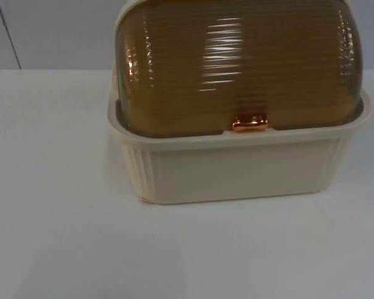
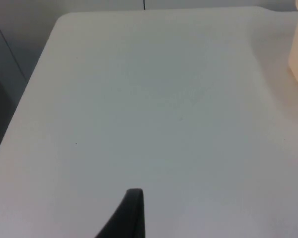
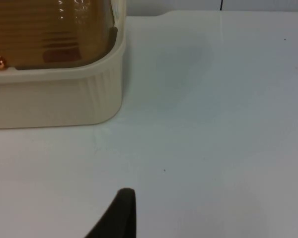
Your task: Open the box lid with the left hand, place the block into the box with the right hand, then close the box lid with the left hand.
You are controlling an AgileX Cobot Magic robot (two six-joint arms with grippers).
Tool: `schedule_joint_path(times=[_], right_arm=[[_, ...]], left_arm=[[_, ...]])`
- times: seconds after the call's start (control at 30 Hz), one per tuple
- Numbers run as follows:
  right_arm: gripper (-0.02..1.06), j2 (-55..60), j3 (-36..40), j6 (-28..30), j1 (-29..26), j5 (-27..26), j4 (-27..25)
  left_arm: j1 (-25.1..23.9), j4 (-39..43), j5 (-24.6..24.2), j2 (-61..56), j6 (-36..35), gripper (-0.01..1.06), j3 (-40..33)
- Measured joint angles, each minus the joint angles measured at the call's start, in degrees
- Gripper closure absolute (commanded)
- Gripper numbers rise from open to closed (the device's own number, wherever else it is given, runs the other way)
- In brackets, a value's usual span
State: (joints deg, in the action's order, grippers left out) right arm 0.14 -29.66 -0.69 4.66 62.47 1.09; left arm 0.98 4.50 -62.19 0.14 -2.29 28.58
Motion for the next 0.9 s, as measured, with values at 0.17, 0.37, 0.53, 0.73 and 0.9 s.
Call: schedule_joint_path(times=[0.17, 0.37, 0.53, 0.73, 0.9], right_arm=[[-0.01, 0.00, 0.00, 0.00, 0.00, 0.00, 0.00], [-0.01, 0.00, 0.00, 0.00, 0.00, 0.00, 0.00], [-0.01, 0.00, 0.00, 0.00, 0.00, 0.00, 0.00], [-0.01, 0.00, 0.00, 0.00, 0.00, 0.00, 0.00], [-0.01, 0.00, 0.00, 0.00, 0.00, 0.00, 0.00]], left_arm=[[0.00, 0.00, 0.00, 0.00, 0.49, 0.00, 0.00], [0.00, 0.00, 0.00, 0.00, 0.40, 0.00, 0.00], [0.00, 0.00, 0.00, 0.00, 0.31, 0.00, 0.00], [0.00, 0.00, 0.00, 0.00, 0.31, 0.00, 0.00], [0.00, 0.00, 0.00, 0.00, 0.29, 0.00, 0.00]])
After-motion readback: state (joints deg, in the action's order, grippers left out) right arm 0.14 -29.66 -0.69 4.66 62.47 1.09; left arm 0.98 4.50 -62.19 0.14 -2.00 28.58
